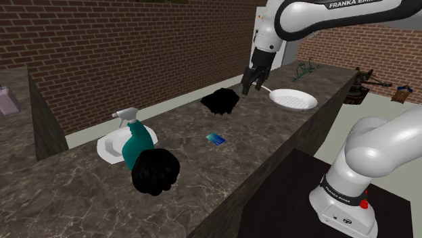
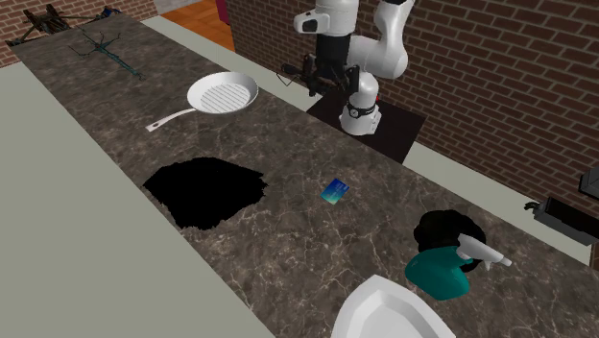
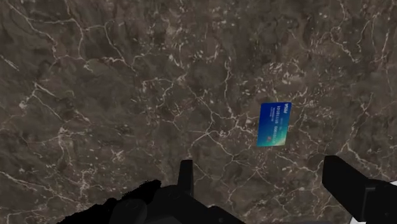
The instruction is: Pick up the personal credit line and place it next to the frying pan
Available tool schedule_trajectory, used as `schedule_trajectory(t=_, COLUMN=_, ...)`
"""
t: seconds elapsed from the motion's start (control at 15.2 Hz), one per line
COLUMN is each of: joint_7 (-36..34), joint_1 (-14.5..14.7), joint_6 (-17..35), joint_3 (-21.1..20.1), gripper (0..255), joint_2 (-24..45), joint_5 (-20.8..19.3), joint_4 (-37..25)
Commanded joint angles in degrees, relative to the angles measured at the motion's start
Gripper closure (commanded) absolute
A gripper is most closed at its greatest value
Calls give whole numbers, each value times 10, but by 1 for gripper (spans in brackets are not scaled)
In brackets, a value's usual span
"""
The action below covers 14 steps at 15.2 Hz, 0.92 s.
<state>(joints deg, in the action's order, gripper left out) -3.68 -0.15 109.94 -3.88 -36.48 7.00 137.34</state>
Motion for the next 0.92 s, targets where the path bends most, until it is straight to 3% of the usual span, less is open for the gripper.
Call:
schedule_trajectory(t=0.0, joint_7=-17, joint_1=2, joint_6=38, joint_3=-18, gripper=0, joint_2=26, joint_5=0, joint_4=11)
schedule_trajectory(t=0.46, joint_7=-90, joint_1=2, joint_6=152, joint_3=-83, gripper=0, joint_2=148, joint_5=-21, joint_4=4)
schedule_trajectory(t=0.86, joint_7=-175, joint_1=-5, joint_6=232, joint_3=-133, gripper=0, joint_2=276, joint_5=-79, joint_4=-34)
